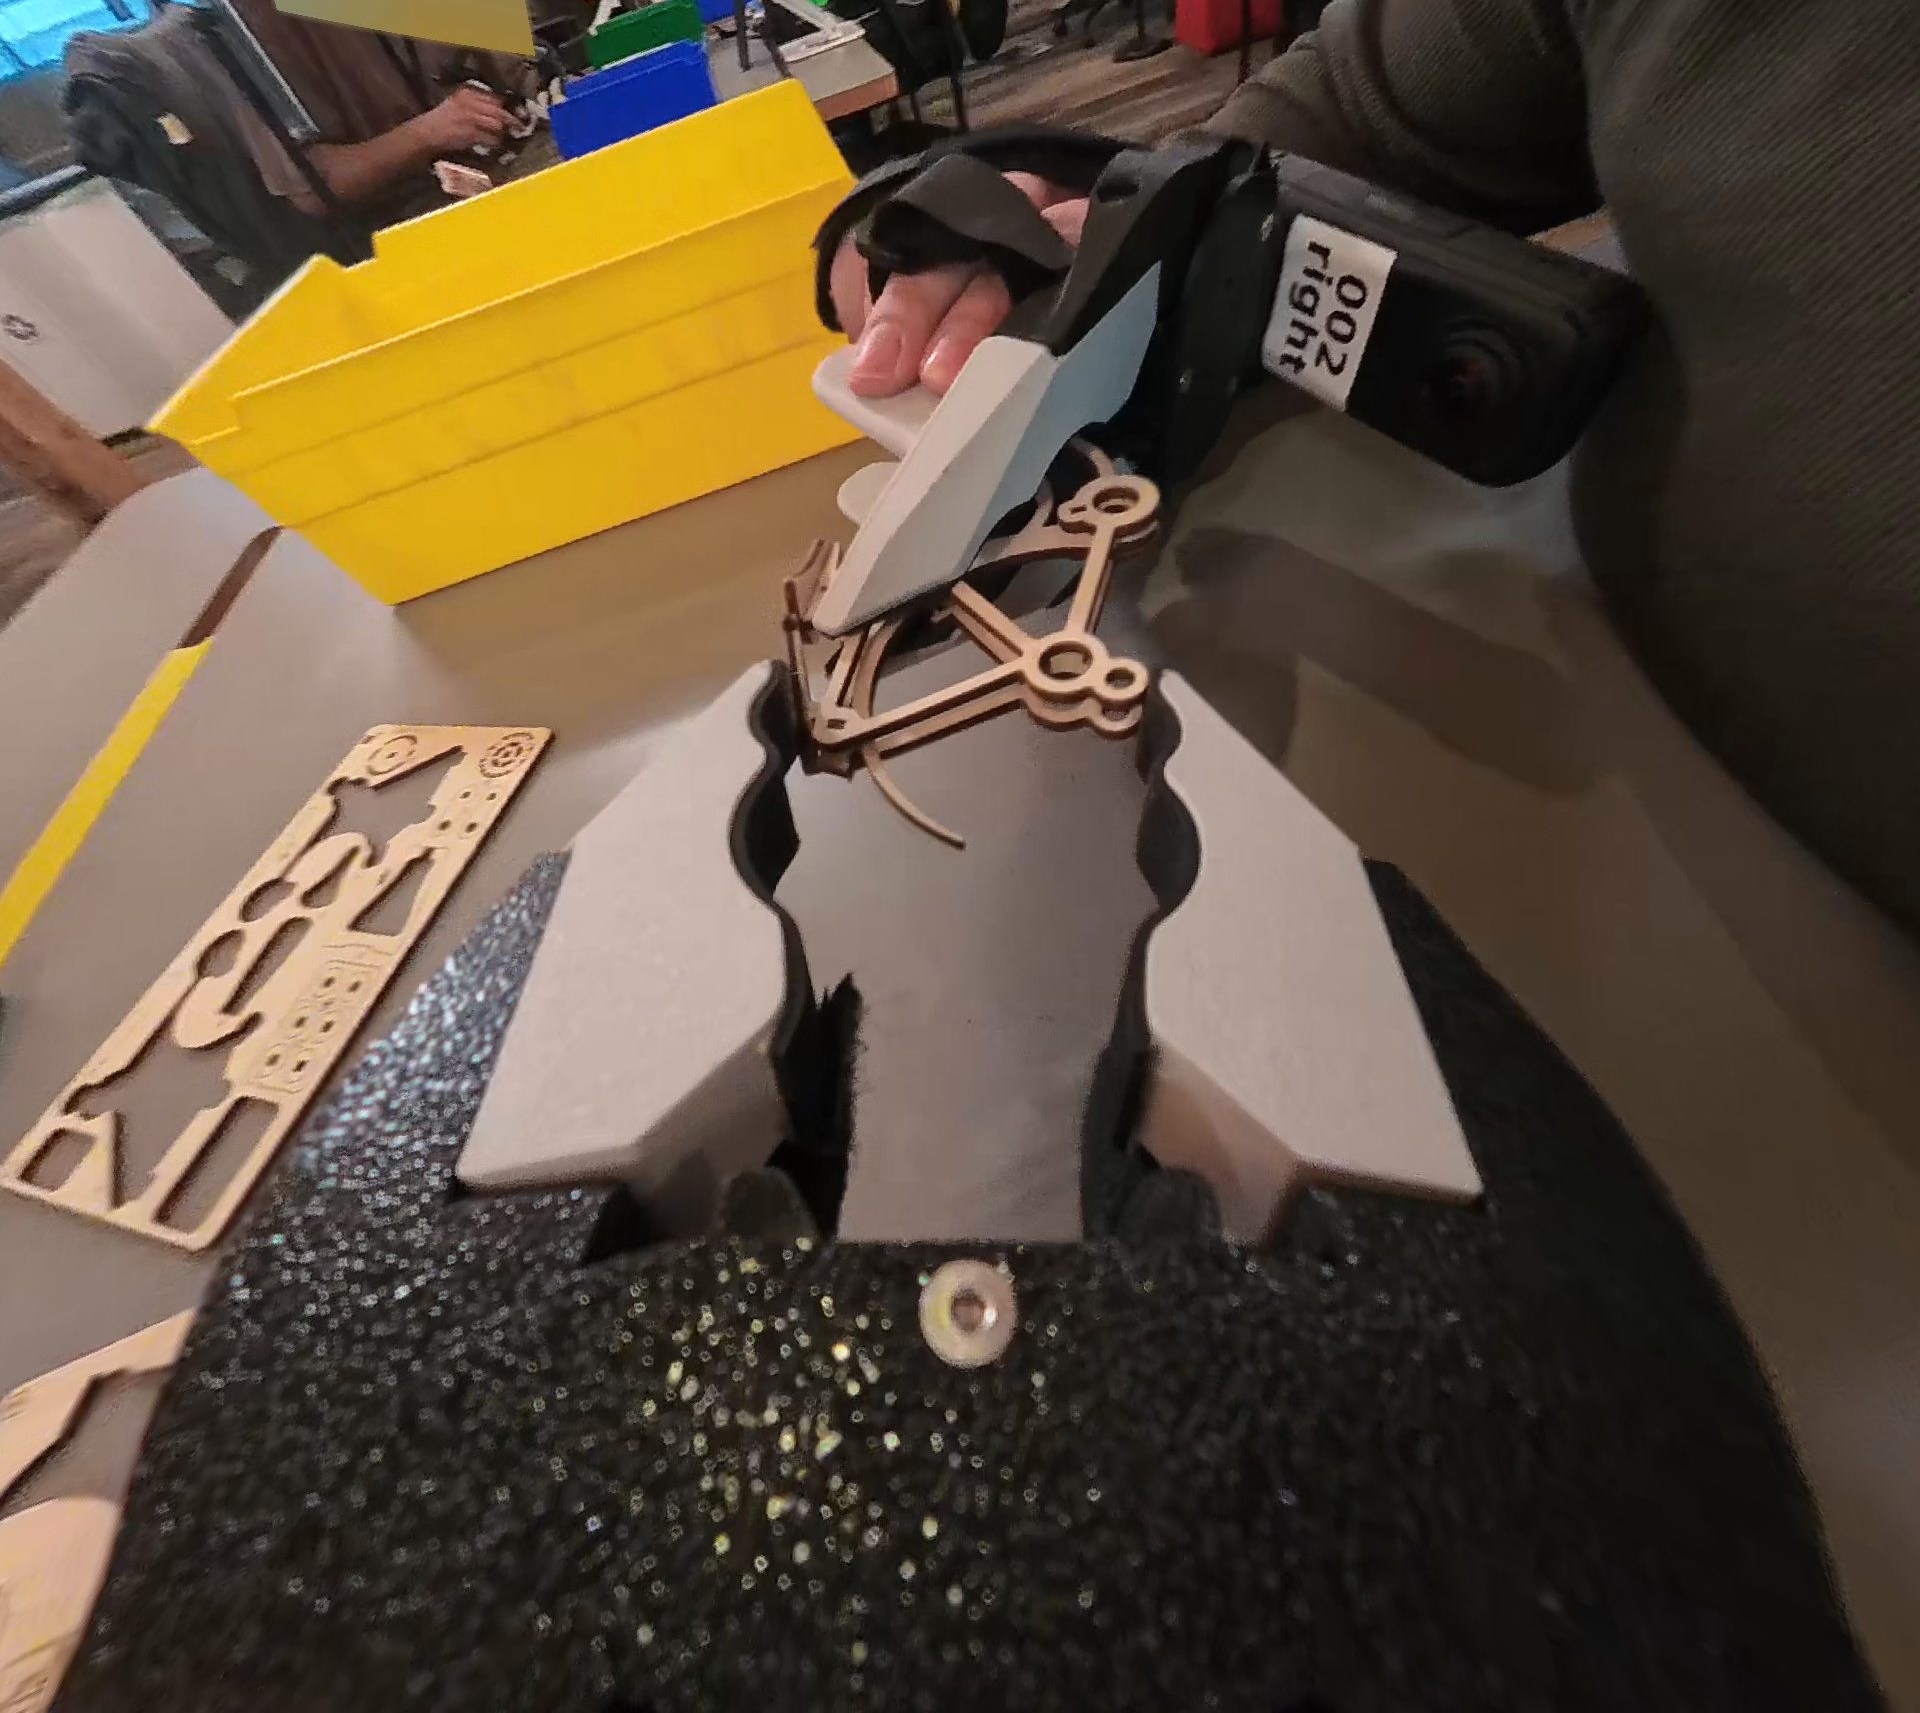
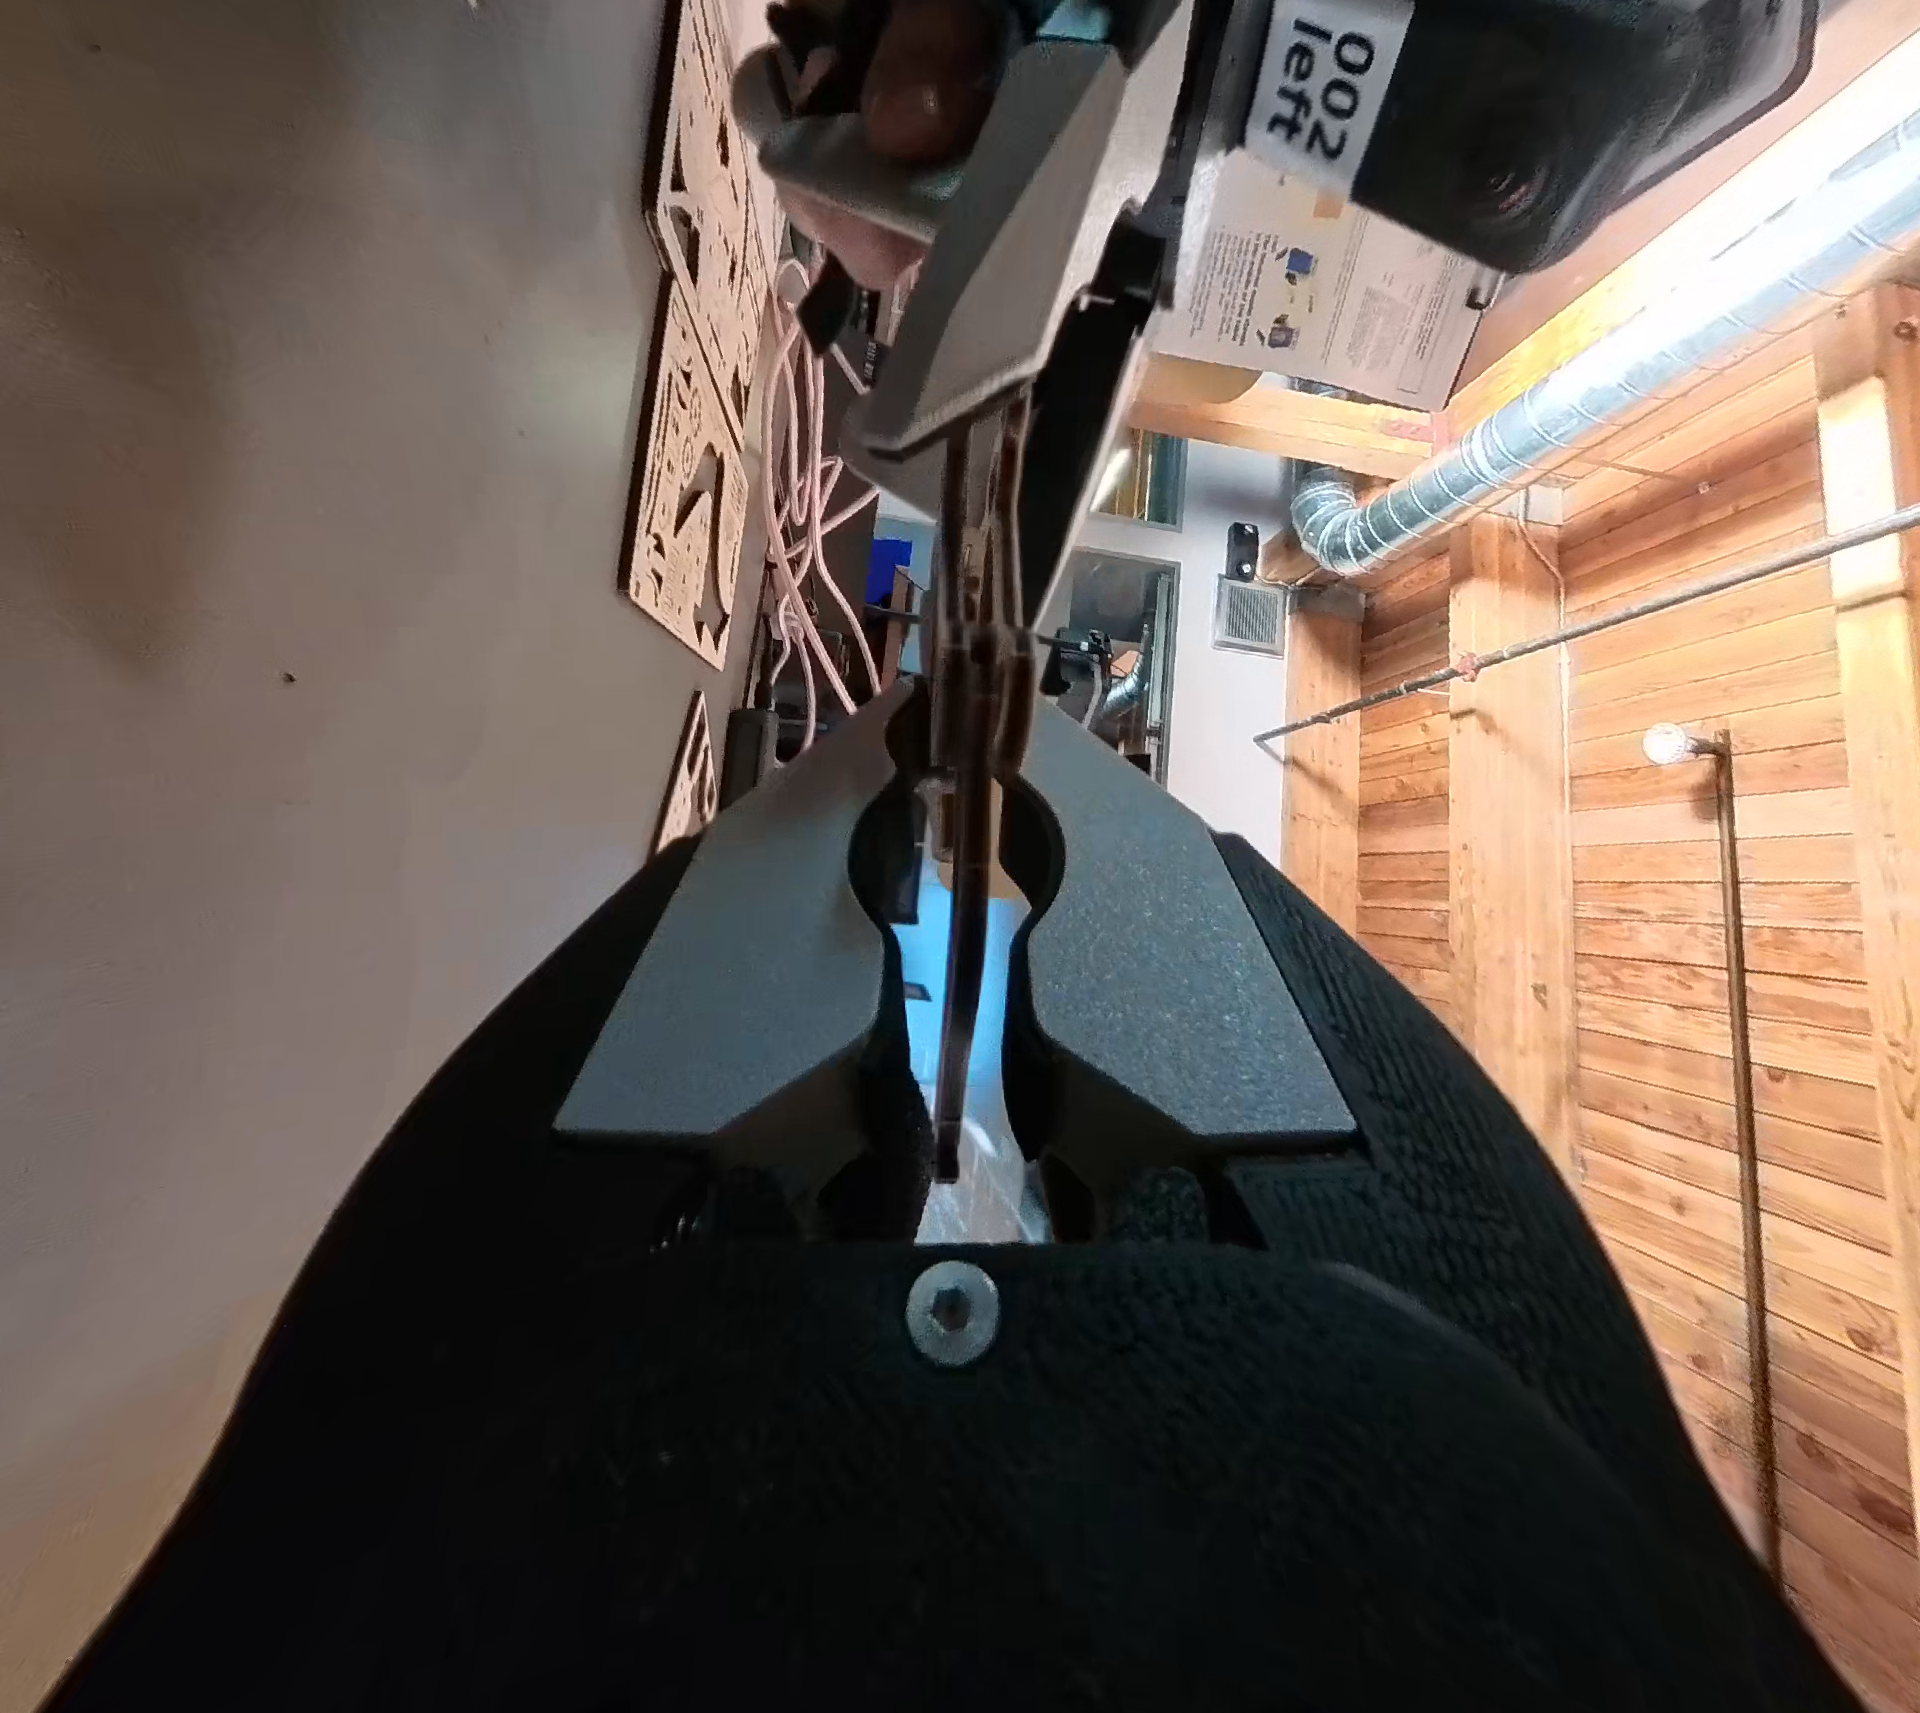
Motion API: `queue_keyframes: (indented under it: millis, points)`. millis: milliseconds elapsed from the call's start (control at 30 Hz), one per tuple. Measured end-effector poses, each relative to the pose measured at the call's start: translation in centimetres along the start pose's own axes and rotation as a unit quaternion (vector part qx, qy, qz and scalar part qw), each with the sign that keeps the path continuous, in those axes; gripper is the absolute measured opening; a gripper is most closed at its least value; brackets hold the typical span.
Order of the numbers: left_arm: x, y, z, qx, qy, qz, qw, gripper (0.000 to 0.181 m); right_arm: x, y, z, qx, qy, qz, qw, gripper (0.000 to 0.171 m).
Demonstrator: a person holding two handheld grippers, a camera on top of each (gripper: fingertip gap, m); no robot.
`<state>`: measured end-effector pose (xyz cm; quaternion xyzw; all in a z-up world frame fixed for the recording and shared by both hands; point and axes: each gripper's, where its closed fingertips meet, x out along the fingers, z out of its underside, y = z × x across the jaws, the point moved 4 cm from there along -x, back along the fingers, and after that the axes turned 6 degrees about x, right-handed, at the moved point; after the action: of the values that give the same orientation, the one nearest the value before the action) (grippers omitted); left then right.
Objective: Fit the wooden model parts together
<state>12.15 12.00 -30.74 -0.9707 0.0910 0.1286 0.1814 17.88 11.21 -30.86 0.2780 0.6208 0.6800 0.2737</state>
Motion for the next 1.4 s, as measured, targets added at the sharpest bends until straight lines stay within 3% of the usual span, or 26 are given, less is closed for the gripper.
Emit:
queue_keyframes:
  millis: [33,200,400,533,667,867,933,1167,1333,1400]
  points:
    - [0.0,0.0,0.0,-0.008,0.005,0.008,1.0,0.064,0.0,0.0,-0.1,0.001,0.004,0.0,1.0,0.007]
    - [-0.2,0.2,0.1,-0.045,0.023,0.041,0.998,0.064,-0.1,-0.2,-0.3,0.016,0.019,-0.006,1.0,0.008]
    - [0.3,-0.1,1.0,-0.067,0.001,0.02,0.998,0.064,0.4,-1.0,0.4,0.049,0.0,-0.045,0.998,0.009]
    - [0.6,-0.3,2.1,-0.088,-0.038,0.005,0.995,0.064,0.7,-2.2,1.1,0.141,-0.015,-0.126,0.982,0.04]
    - [0.6,-0.3,3.4,-0.104,-0.078,-0.001,0.992,0.064,0.6,-4.1,0.8,0.286,0.003,-0.25,0.925,0.059]
    - [0.6,0.1,4.0,-0.113,-0.096,0.012,0.989,0.064,0.4,-4.5,0.6,0.485,0.021,-0.383,0.786,0.077]
    - [0.7,0.2,4.4,-0.107,-0.114,0.014,0.988,0.064,0.4,-4.5,0.4,0.513,0.028,-0.408,0.755,0.08]
    - [1.0,0.4,5.0,-0.136,-0.14,0.032,0.98,0.065,0.5,-5.1,0.4,0.517,-0.001,-0.464,0.719,0.082]
    - [1.3,0.8,6.0,-0.111,-0.184,0.029,0.976,0.065,0.3,-4.0,0.3,0.583,0.011,-0.525,0.62,0.086]
    - [1.3,0.7,6.0,-0.116,-0.185,0.031,0.975,0.065,0.8,-4.1,0.8,0.567,-0.014,-0.518,0.64,0.081]
